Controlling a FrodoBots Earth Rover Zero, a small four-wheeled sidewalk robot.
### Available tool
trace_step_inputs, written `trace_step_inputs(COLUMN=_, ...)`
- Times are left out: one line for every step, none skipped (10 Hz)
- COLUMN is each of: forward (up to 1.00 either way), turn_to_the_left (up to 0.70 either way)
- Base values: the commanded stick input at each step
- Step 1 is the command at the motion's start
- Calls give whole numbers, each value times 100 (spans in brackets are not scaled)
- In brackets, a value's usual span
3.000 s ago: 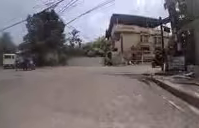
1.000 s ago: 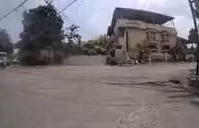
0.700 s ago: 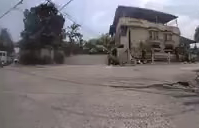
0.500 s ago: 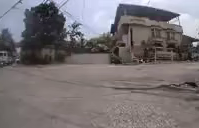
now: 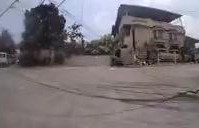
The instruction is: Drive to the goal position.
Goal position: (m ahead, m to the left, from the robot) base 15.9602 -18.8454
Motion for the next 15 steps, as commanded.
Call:
trace_step_inputs(forward=100, turn_to_the_left=-40)
trace_step_inputs(forward=100, turn_to_the_left=-40)
trace_step_inputs(forward=100, turn_to_the_left=-40)
trace_step_inputs(forward=100, turn_to_the_left=-40)
trace_step_inputs(forward=100, turn_to_the_left=-40)
trace_step_inputs(forward=100, turn_to_the_left=-40)
trace_step_inputs(forward=100, turn_to_the_left=-40)
trace_step_inputs(forward=100, turn_to_the_left=-40)
trace_step_inputs(forward=100, turn_to_the_left=-40)
trace_step_inputs(forward=100, turn_to_the_left=-40)
trace_step_inputs(forward=100, turn_to_the_left=-40)
trace_step_inputs(forward=100, turn_to_the_left=-40)
trace_step_inputs(forward=100, turn_to_the_left=-40)
trace_step_inputs(forward=100, turn_to_the_left=-40)
trace_step_inputs(forward=100, turn_to_the_left=-33)
